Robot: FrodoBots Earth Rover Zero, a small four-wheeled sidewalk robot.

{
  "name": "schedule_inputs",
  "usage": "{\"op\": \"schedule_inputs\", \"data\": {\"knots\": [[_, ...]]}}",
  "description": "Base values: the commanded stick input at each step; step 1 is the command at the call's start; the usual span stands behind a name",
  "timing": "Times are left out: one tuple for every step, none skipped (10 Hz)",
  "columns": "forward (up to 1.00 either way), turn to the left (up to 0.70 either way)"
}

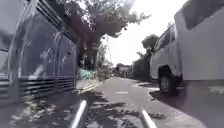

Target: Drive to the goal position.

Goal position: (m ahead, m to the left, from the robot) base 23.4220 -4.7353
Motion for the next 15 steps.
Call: {"op": "schedule_inputs", "data": {"knots": [[1.0, 0.0], [1.0, 0.0], [1.0, -0.32], [1.0, -0.38], [1.0, -0.38], [1.0, -0.38], [1.0, -0.37], [1.0, -0.32], [1.0, -0.17], [1.0, -0.03], [1.0, 0.0], [1.0, 0.0], [1.0, -0.01], [1.0, -0.18], [1.0, -0.38]]}}
